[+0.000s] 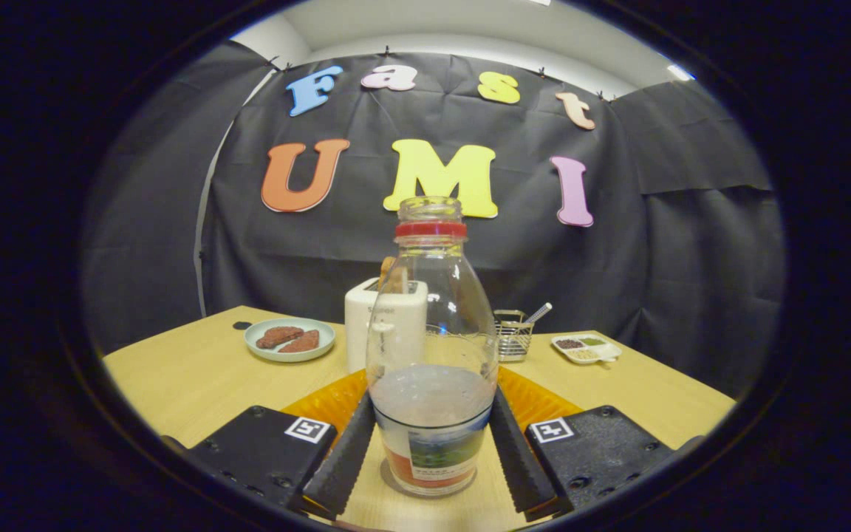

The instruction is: Take the bottle from table, then pour the juice into the cup, finally place the bottle on the coaster

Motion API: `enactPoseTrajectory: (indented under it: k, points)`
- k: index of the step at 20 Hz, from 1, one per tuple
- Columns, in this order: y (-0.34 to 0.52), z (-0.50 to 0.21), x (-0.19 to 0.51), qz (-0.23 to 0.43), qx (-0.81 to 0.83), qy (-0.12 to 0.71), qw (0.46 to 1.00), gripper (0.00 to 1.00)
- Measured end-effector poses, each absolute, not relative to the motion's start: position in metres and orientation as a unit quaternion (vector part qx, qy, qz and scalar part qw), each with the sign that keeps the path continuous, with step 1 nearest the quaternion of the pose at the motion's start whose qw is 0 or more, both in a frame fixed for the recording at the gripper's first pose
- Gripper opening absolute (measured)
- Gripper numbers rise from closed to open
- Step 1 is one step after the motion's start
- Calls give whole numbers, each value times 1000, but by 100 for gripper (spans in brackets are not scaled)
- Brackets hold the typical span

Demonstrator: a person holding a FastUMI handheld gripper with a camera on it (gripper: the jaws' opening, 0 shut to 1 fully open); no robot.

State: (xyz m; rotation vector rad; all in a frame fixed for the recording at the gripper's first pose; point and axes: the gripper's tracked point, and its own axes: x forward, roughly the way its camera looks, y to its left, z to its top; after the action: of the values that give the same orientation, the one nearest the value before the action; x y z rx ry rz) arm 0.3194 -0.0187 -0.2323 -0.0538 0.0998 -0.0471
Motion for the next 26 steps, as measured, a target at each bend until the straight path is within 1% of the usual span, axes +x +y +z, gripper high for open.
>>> enactPoseTrajectory:
  k: [2, 8, 10, 13, 17, 26]
  points:
    - [-25, -241, 326, -33, -34, 52, 997, 84]
    - [-13, -238, 339, -16, -25, 22, 999, 83]
    - [-12, -251, 343, -16, -16, 34, 999, 84]
    - [-19, -262, 340, -25, -1, 50, 998, 90]
    - [-22, -260, 335, -22, 2, 54, 998, 99]
    - [-12, -248, 315, 11, 23, 77, 997, 100]
